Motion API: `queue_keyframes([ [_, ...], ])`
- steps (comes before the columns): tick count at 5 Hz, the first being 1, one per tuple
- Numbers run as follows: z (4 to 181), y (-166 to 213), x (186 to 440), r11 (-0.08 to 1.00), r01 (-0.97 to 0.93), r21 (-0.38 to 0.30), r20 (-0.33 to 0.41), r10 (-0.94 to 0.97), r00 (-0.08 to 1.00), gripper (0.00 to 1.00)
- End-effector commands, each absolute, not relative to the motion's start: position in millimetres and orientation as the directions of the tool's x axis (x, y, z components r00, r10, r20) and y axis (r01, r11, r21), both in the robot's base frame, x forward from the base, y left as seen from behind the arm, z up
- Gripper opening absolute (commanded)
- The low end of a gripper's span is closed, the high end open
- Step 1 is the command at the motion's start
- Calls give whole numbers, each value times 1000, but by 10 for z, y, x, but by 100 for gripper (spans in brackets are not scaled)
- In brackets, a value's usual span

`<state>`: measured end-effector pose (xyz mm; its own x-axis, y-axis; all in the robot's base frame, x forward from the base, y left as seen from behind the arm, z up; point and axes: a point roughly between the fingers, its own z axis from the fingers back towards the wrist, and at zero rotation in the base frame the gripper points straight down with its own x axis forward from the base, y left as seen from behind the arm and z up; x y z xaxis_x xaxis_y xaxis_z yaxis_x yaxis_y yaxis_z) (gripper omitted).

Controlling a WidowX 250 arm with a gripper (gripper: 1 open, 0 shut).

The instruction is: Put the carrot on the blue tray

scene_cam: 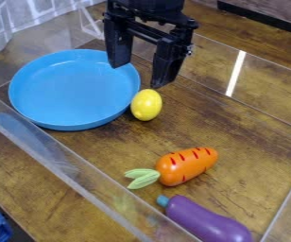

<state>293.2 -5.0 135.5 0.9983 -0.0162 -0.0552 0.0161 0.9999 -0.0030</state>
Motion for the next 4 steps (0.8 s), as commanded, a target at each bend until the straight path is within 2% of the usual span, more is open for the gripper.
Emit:
queue_keyframes([
  [1,1272,-32,2969,1000,29,-5,-65,-29,997,100],
  [3,1079,-118,2919,977,212,-13,-58,-213,975,100],
  [4,981,-357,2858,958,286,-12,-46,-286,957,100],
])
